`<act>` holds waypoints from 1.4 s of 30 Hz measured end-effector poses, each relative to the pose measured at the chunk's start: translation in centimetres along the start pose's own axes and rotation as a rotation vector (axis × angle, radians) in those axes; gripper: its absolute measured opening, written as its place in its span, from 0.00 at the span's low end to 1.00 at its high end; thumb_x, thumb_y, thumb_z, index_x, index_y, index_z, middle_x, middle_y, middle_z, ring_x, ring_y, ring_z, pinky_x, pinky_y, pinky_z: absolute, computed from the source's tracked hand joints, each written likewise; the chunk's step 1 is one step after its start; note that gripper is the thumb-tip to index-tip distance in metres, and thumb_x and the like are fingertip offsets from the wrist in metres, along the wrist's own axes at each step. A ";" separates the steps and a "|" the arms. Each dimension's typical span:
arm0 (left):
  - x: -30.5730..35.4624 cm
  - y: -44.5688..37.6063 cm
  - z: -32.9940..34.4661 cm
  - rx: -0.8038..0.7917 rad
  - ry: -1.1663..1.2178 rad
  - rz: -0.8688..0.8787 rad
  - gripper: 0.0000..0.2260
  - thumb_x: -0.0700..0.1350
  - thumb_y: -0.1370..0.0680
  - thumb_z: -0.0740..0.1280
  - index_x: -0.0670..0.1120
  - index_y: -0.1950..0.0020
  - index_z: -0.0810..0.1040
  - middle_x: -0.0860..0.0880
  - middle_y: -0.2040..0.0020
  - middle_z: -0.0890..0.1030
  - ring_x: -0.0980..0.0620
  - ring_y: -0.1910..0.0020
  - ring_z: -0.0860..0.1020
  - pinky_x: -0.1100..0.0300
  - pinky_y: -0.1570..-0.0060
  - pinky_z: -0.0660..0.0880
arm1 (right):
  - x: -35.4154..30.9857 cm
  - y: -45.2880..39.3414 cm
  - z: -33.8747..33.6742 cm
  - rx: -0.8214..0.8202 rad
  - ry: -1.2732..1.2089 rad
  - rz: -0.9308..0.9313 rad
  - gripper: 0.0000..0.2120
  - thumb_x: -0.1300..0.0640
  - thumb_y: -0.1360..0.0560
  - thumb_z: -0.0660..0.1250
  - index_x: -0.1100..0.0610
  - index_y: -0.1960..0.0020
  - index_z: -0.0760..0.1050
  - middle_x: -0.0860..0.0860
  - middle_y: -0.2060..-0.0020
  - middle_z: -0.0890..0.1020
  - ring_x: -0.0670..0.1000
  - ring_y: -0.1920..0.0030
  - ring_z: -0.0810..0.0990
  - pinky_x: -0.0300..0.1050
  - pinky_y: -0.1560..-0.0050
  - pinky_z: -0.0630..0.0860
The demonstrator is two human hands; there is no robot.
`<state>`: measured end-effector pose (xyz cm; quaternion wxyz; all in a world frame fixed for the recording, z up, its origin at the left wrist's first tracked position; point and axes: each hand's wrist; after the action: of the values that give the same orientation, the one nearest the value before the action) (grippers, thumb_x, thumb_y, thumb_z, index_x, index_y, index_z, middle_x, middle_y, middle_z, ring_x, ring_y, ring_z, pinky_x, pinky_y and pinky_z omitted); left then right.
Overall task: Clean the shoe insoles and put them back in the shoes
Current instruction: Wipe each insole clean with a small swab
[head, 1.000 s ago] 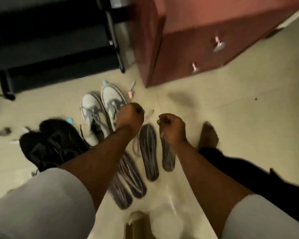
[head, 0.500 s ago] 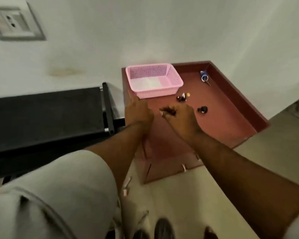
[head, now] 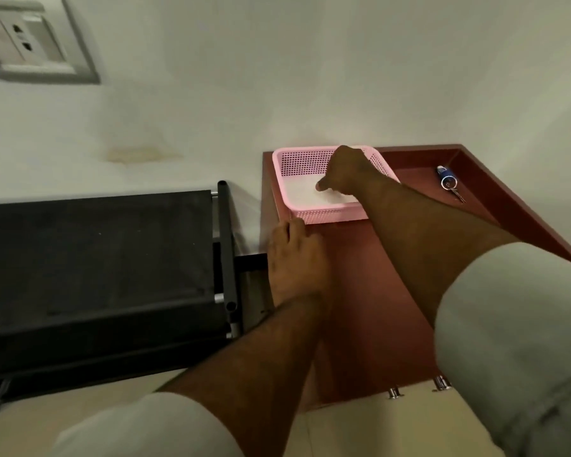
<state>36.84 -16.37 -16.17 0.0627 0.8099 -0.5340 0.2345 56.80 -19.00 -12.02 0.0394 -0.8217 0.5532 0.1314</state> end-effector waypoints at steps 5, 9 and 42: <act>0.1 0.1 -0.5 -0.017 0.010 -0.009 0.15 0.42 0.21 0.66 0.47 0.35 0.78 0.48 0.29 0.68 0.45 0.26 0.58 0.53 0.27 0.59 | -0.5 0.0 1.3 0.008 0.113 0.051 0.26 0.54 0.34 0.75 0.60 0.40 0.72 0.57 0.38 0.75 0.59 0.38 0.74 0.50 0.44 0.74; 0.3 0.2 -0.8 -0.038 0.025 -0.024 0.14 0.42 0.21 0.65 0.48 0.35 0.78 0.48 0.27 0.66 0.45 0.25 0.56 0.51 0.27 0.59 | -0.8 0.5 2.0 0.070 0.167 0.024 0.22 0.53 0.31 0.71 0.59 0.39 0.72 0.56 0.39 0.75 0.59 0.39 0.74 0.49 0.45 0.72; -20.7 48.8 -8.8 -0.795 0.278 -0.387 0.09 0.37 0.22 0.68 0.35 0.45 0.82 0.37 0.46 0.81 0.40 0.45 0.79 0.57 0.50 0.71 | -7.3 56.8 13.4 -0.434 -1.462 0.513 0.14 0.76 0.27 0.62 0.58 0.60 0.77 0.50 0.63 0.84 0.51 0.62 0.82 0.41 0.65 0.79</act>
<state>-16.19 -16.56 -24.92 0.4820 0.7686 -0.4082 0.1017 -0.29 -31.47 -18.47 0.1996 -0.3645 0.5211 0.7455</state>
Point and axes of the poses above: each hand's wrist, its own y-axis away from the middle knuckle, its own z-axis out of the palm, x = y × z
